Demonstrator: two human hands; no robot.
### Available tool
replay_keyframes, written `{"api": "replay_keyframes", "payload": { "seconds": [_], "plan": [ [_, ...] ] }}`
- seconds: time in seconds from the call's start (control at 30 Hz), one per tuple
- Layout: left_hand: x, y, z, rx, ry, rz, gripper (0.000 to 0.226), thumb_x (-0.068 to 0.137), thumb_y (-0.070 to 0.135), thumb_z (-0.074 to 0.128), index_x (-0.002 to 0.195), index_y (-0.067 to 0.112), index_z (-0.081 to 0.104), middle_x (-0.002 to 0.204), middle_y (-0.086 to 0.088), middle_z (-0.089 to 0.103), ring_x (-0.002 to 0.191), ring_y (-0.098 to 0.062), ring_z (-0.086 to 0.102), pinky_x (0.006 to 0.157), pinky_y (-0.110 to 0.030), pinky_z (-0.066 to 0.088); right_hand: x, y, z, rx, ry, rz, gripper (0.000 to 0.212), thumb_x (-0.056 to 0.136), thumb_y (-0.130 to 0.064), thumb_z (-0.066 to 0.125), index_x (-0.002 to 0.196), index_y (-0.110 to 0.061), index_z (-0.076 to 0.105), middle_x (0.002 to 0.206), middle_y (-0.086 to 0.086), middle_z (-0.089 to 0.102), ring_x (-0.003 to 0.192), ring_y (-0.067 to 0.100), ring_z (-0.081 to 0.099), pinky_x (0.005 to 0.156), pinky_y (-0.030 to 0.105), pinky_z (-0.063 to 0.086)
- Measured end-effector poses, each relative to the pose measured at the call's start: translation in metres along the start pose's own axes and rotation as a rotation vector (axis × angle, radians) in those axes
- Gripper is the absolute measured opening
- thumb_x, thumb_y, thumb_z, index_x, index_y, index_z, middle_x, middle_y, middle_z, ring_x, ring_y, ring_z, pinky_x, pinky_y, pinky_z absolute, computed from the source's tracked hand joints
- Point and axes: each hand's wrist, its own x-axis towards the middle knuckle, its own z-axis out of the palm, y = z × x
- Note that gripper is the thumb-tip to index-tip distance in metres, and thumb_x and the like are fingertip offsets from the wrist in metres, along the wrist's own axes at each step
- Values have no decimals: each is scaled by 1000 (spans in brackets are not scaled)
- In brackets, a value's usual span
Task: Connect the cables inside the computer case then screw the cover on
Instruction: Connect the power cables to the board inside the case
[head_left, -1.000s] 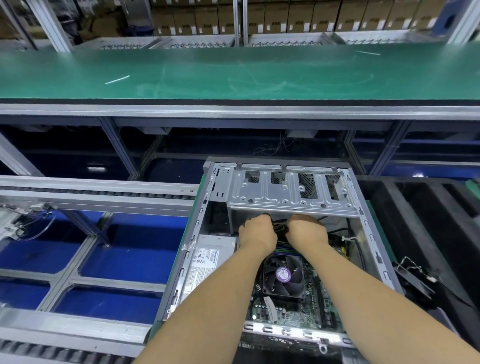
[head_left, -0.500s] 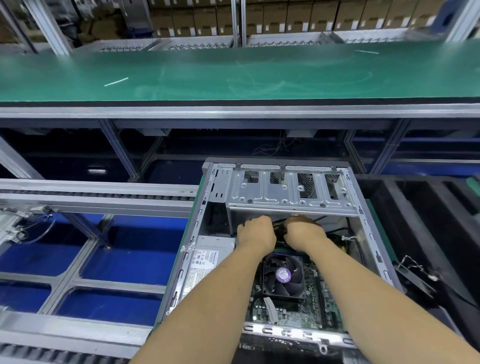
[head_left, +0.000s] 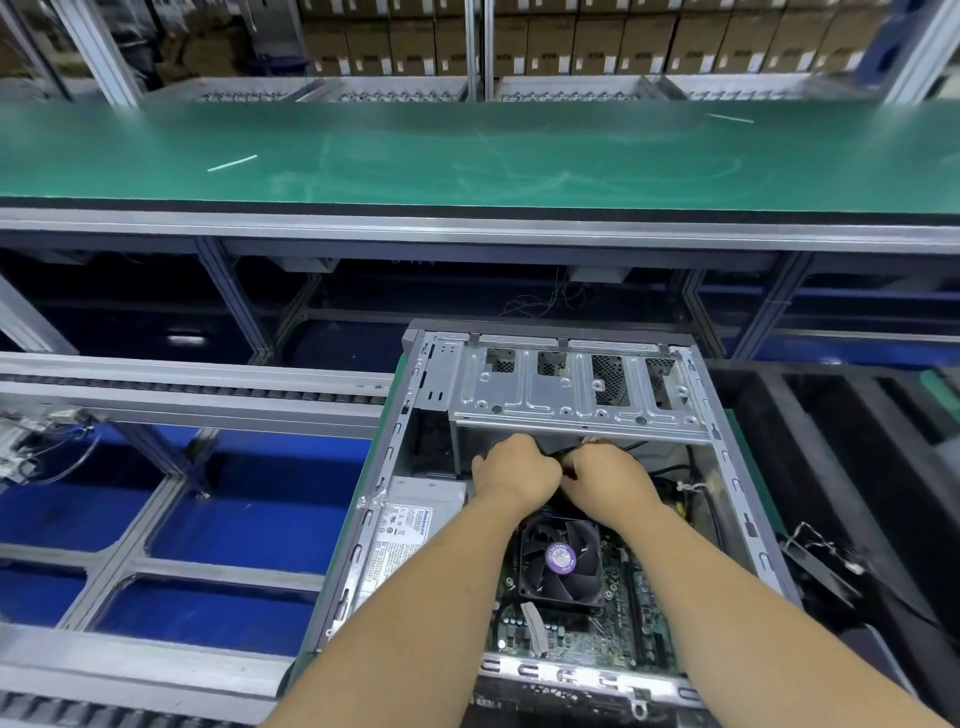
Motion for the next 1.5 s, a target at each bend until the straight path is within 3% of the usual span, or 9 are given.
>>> {"api": "replay_keyframes", "payload": {
  "seconds": [0.23,0.43,0.53,0.67,0.77,0.93,1.07,1.23,1.5],
  "plan": [
    [1,3,-2,42,-127,-37,14,82,26,47,85,17,58,98,-6,63,100,-31,55,101,-45,34,-1,-4,0,-57,-11,58,13,91,-12,54,79,-14,53,94,13,64,88,33,63,64,33,44],
    [2,2,-3,99,-204,-108,43,85,16,43,126,12,53,144,-18,44,141,-32,25,109,-46,22,-1,0,6,-40,-4,25,23,99,-24,56,92,-5,67,100,15,62,96,34,63,72,36,51],
    [2,0,-2,159,-189,-104,40,85,16,44,123,13,53,145,-16,45,145,-30,21,110,-46,21,1,1,4,-80,30,23,22,99,-20,51,100,-6,69,103,15,66,97,33,64,74,36,51],
    [2,-4,3,183,-144,-79,26,86,16,48,112,15,54,137,-14,52,142,-29,27,107,-46,26,6,4,3,-38,-1,40,21,100,-18,49,98,-6,66,101,14,68,94,33,64,74,34,50],
    [5,-7,6,135,-93,-75,25,94,18,50,117,16,56,133,-13,56,137,-30,34,105,-45,31,11,9,7,127,-18,44,26,101,-16,49,114,-12,71,107,12,71,96,31,65,81,31,52],
    [5,-7,7,-53,8,-153,18,97,22,53,112,16,62,119,-14,62,111,-36,56,95,-43,44,21,10,9,304,-24,124,26,102,-18,53,120,-13,72,112,8,72,91,28,69,86,32,55],
    [1,-8,9,-80,93,-161,19,98,22,52,111,18,66,116,-14,64,107,-36,58,87,-41,46,20,5,9,232,-44,110,23,100,-18,55,107,-7,74,102,13,71,89,29,64,72,28,48],
    [-4,-7,8,-121,126,-158,21,99,19,48,112,18,65,117,-14,62,105,-35,59,88,-43,49,15,3,6,205,-18,103,22,99,-20,59,110,-7,74,99,15,72,93,31,64,73,28,44],
    [-7,-8,8,-186,132,-142,26,97,14,46,111,19,68,114,-11,64,99,-32,59,78,-37,47,23,6,0,147,-99,66,29,97,-14,62,125,-14,69,119,11,70,106,29,63,93,33,52]
  ]
}}
